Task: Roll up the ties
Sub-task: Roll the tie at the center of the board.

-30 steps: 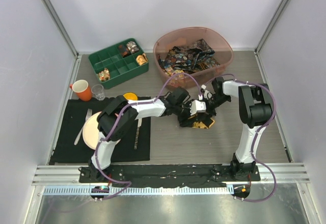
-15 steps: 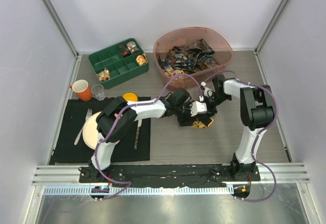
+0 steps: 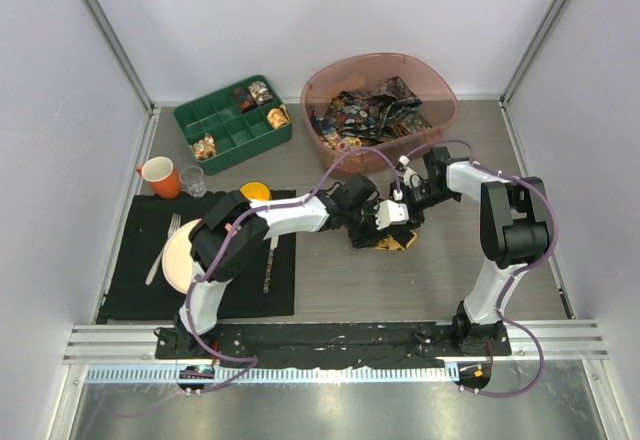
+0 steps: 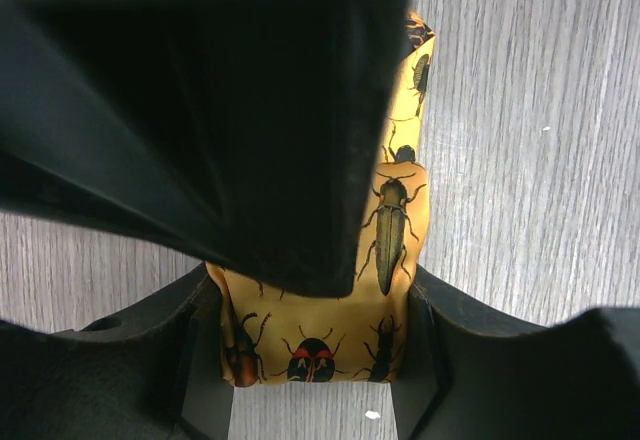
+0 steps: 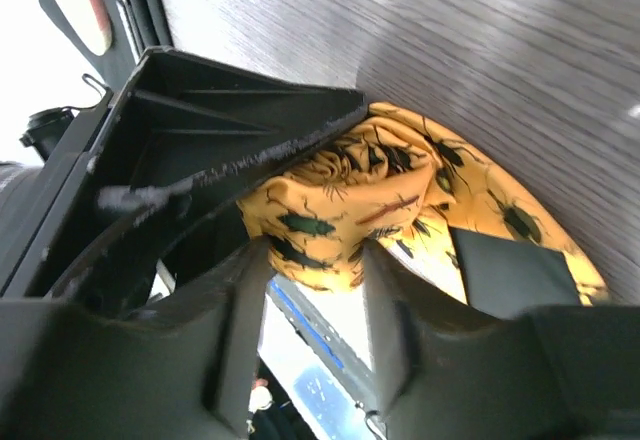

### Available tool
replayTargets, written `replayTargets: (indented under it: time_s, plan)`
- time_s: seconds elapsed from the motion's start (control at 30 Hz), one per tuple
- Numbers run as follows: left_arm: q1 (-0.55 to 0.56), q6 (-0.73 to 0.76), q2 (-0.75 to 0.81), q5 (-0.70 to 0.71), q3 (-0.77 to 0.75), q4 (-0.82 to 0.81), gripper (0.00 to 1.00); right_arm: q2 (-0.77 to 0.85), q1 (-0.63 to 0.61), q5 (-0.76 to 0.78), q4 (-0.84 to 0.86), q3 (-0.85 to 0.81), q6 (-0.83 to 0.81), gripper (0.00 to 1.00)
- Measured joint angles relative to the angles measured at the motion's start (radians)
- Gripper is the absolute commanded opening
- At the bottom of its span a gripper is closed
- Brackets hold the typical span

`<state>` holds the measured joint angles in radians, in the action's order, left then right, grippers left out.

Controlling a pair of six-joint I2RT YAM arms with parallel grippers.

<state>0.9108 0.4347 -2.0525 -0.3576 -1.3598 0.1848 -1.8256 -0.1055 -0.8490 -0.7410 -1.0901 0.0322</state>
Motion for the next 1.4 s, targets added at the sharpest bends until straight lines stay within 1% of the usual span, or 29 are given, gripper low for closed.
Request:
replayTargets:
  time_s: [0.07, 0.1, 0.13, 0.2, 0.3, 0.5, 0.67, 0.9, 1.07, 1.4]
  plan:
    - [0.000, 0.003, -0.001, 0.001, -0.005, 0.008, 0.42, 0.000, -0.013, 0.009, 0.022, 0.006, 0.003, 0.14]
    - [0.000, 0.003, -0.001, 0.002, -0.006, 0.013, 0.46, -0.001, -0.017, 0.008, 0.026, 0.007, 0.010, 0.01]
    - [0.000, 0.003, -0.001, 0.003, -0.007, 0.016, 0.52, -0.001, -0.018, 0.008, 0.028, 0.006, 0.014, 0.01]
    - [0.000, 0.003, -0.001, 0.002, -0.008, 0.018, 0.59, -0.005, -0.018, 0.008, 0.024, 0.005, 0.023, 0.01]
    - [0.000, 0.004, -0.001, 0.000, -0.008, 0.016, 0.64, -0.028, -0.015, 0.007, 0.014, -0.001, 0.024, 0.01]
    - [-0.001, 0.003, -0.001, -0.003, -0.014, 0.017, 0.72, -0.054, 0.011, 0.018, -0.010, -0.002, 0.027, 0.01]
    - [-0.002, -0.002, -0.002, -0.040, -0.034, 0.027, 0.75, -0.069, 0.029, 0.055, -0.046, -0.013, 0.026, 0.01]
    - [-0.001, -0.008, -0.039, -0.101, -0.119, 0.032, 0.75, -0.087, 0.032, 0.126, -0.085, -0.040, 0.026, 0.01]
    - [-0.001, -0.007, -0.073, -0.126, -0.152, 0.042, 0.76, -0.115, 0.032, 0.219, -0.097, -0.061, 0.026, 0.01]
    - [-0.001, 0.016, -0.086, -0.136, -0.166, 0.082, 0.75, -0.127, 0.023, 0.249, -0.115, -0.083, 0.024, 0.01]
